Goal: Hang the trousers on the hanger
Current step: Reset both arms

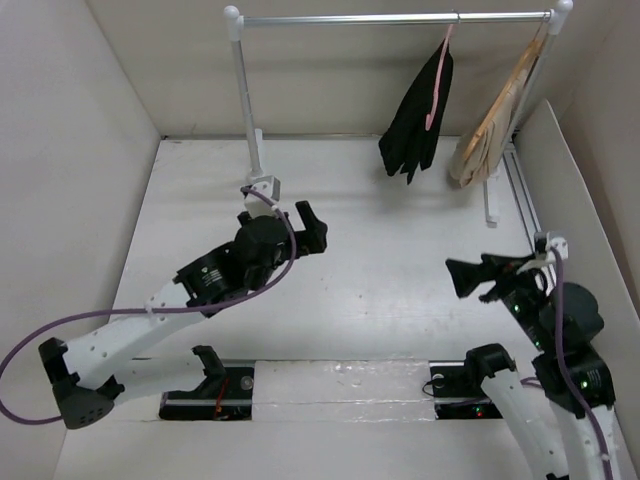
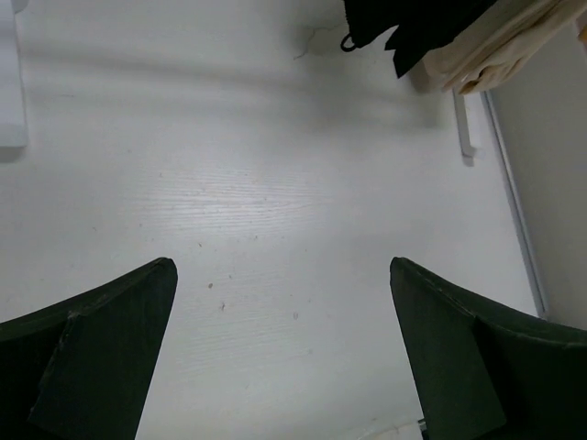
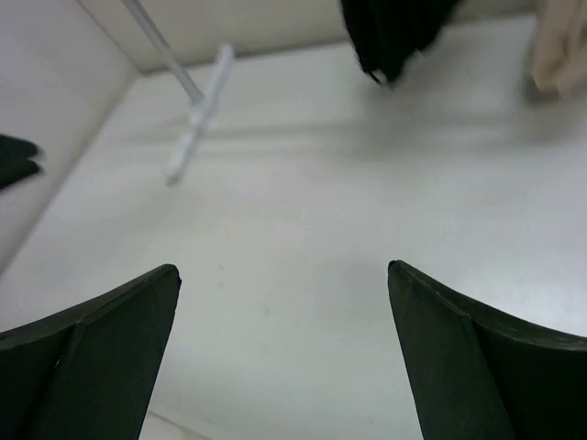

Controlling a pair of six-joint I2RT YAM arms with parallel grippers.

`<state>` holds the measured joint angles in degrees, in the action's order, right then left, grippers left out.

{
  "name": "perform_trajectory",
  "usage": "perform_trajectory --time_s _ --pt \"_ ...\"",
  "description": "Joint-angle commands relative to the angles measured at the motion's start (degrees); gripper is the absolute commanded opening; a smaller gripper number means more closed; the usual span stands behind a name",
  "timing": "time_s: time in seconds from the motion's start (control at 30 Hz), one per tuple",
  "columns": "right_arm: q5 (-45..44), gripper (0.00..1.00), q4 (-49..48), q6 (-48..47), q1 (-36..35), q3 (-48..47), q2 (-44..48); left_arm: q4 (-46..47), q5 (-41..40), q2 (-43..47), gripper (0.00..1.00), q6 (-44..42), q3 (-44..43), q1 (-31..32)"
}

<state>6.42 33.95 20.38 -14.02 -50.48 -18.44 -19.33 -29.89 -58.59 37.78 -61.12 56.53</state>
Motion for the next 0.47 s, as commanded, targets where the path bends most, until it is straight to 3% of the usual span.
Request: perform_trajectory --time_s 0.0,0.2,0.43 --pt "-6.1 1.00 19.5 -4.7 -0.6 3.5 6.6 -3.7 3.6 4.5 0.99 4.3 4.3 -1.2" --pt "-9.7 1.00 21.6 -5.7 -1.1 5.3 8.1 -1.8 8.7 10.2 0.99 10.4 16.6 -1.2" --pt "-11.4 1.00 19.6 -10.5 -1.1 -0.5 2.0 3.3 8.9 13.2 0.99 7.9 15.0 -1.2"
